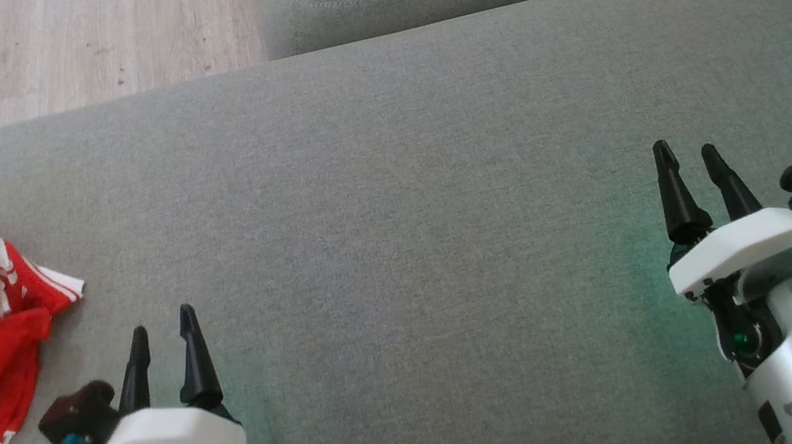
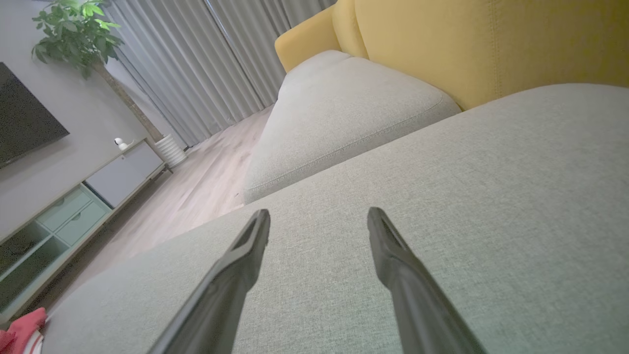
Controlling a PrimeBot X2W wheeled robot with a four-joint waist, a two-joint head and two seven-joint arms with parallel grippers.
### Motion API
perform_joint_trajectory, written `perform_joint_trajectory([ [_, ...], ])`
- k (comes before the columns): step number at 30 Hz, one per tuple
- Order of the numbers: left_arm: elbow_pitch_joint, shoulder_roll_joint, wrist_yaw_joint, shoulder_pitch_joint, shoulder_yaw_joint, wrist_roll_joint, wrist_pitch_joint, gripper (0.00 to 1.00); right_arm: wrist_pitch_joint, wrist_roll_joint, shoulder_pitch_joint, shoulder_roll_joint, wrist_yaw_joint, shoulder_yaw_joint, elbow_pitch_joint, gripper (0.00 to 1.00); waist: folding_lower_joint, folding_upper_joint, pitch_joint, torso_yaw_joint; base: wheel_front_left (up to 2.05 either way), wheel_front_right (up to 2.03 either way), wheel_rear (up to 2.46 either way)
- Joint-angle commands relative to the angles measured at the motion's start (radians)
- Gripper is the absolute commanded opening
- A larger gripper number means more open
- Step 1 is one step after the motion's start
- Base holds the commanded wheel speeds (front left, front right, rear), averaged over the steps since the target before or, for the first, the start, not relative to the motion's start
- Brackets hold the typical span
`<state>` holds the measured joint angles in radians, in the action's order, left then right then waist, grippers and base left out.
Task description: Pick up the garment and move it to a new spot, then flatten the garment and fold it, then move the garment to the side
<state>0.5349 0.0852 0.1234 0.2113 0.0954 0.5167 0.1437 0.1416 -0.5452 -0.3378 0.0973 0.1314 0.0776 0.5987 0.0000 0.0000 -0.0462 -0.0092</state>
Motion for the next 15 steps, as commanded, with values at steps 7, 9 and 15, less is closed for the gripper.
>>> perform_joint_trajectory([
  [7, 0.004, 0.024, -0.004, 0.086, -0.015, -0.113, 0.034, 1.0, 0.036, 0.133, -0.077, 0.002, -0.001, 0.018, 0.012, 1.0, 0.0, 0.0, -0.002, -0.004, 0.0, 0.0, 0.0],
  [9, 0.014, 0.023, -0.008, 0.09, -0.016, -0.138, 0.04, 1.0, 0.042, 0.163, -0.082, 0.002, -0.001, 0.021, 0.022, 1.0, 0.0, 0.0, -0.002, -0.005, 0.0, 0.0, 0.0],
  [15, 0.04, 0.021, -0.02, 0.095, -0.024, -0.207, 0.058, 1.0, 0.06, 0.254, -0.091, 0.0, -0.001, 0.024, 0.048, 1.0, 0.0, 0.0, 0.001, -0.008, 0.0, 0.0, 0.0],
])
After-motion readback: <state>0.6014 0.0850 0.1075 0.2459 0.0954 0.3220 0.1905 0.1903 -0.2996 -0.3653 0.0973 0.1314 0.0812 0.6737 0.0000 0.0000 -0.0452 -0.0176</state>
